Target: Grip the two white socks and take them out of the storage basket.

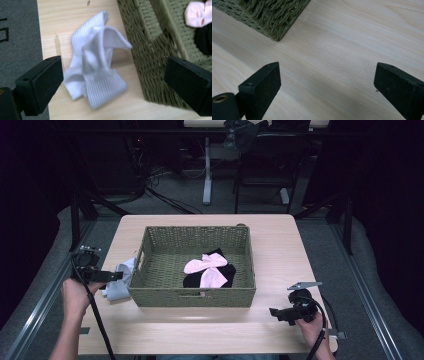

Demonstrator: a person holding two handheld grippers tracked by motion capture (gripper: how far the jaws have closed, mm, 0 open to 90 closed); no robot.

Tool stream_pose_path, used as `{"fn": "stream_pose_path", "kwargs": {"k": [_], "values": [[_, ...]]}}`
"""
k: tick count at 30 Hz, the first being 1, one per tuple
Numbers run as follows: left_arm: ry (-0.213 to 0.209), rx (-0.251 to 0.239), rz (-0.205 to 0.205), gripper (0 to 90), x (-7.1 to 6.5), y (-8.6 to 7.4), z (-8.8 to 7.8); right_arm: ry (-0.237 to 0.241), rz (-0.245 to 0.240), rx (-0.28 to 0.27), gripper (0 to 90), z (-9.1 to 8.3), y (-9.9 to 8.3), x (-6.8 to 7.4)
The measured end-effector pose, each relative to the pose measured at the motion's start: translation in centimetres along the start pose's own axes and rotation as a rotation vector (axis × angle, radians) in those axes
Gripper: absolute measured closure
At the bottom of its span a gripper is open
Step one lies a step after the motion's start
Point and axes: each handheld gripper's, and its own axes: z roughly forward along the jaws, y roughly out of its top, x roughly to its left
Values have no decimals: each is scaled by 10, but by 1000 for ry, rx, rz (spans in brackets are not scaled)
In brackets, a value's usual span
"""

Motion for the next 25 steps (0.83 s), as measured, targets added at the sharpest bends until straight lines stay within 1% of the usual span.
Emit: {"fn": "stream_pose_path", "kwargs": {"k": [1, 2, 4, 6, 7, 9, 11, 12, 14, 15, 17, 18, 19, 21, 25], "values": [[8, -2, 3, 17, -3, -6, 0, -2, 0, 0, 66, 0, 0, 0], [9, 1, 5, 3, -4, -8, 0, -1, 0, 0, 66, 0, 0, 0], [17, -7, 4, 2, -7, -19, 0, -1, -1, 2, 66, 0, 0, 0], [14, 2, 5, 2, -10, -28, 1, -2, -1, 2, 66, 0, 0, 0], [10, -3, -1, 2, -12, -36, 3, -1, -1, 2, 66, 0, 0, 0], [16, 1, -6, 1, -14, -49, 7, -2, -1, 2, 66, 0, 0, 0], [12, -11, -24, 1, -16, -62, 11, -1, -2, 4, 66, 0, 0, 0], [9, -8, -30, 1, -16, -67, 12, 2, -3, 6, 66, 0, 0, 1], [9, 2, -38, 0, -17, -77, 18, -7, -7, 8, 68, 0, 0, 1], [9, 15, -43, 0, -18, -83, 22, -9, -9, 9, 68, 0, 0, 1], [18, 42, -34, 0, -18, -89, 27, -4, -10, 11, 68, 1, 0, 2], [26, 39, -32, 0, -18, -90, 28, -3, -11, 14, 68, 0, 0, 2], [30, 34, -40, 0, -17, -91, 28, -3, -11, 13, 68, 0, 0, 2], [21, 15, -54, 0, -15, -93, 28, 1, -12, 16, 68, 0, 0, 2], [25, 15, -54, 0, -15, -93, 31, 4, -16, 13, 68, 1, 1, 2]]}}
